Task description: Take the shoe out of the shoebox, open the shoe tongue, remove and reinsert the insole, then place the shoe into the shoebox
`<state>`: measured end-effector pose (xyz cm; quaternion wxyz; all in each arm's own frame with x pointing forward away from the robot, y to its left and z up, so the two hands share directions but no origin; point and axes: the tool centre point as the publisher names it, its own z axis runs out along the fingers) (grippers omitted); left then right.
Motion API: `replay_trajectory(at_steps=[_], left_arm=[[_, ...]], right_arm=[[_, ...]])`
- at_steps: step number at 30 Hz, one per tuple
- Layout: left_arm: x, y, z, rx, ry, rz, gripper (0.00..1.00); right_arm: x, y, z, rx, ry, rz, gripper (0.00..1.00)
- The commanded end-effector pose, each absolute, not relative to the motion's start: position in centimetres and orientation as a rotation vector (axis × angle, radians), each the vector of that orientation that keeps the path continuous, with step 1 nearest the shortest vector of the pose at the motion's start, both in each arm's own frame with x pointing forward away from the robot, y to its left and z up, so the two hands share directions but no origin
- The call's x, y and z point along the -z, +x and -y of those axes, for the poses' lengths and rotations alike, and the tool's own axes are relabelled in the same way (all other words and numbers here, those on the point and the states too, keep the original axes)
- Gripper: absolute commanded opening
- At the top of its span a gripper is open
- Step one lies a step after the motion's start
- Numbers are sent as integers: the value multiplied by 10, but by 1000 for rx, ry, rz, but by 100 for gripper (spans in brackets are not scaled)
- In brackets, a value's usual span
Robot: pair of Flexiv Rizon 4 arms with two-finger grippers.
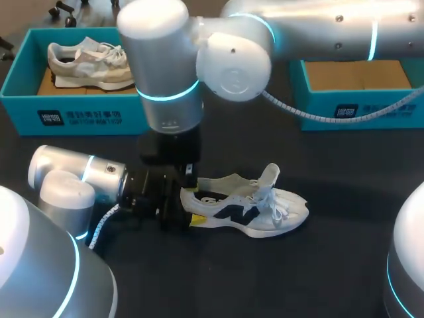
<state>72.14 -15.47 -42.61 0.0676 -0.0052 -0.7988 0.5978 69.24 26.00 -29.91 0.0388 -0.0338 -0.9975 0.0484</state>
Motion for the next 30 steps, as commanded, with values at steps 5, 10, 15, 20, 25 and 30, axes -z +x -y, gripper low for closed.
replay_trajectory(at_steps=[5,10,15,20,25,30], left_arm=[[431,725,152,-1798,-16,2408,0],[431,725,152,-1798,-16,2408,0],[431,725,152,-1798,-16,2408,0],[431,725,152,-1798,-16,2408,0],[431,725,152,-1798,-16,2408,0],[431,725,152,-1798,-16,2408,0]], right_arm=[[302,693,-263,-155,-103,3058,0],[306,696,-257,-130,-103,3057,0],[309,700,-249,-118,-93,3072,0],[312,706,-236,-141,-94,3090,0],[314,709,-230,-120,-138,3081,0],[314,709,-230,-120,-138,3081,0]])
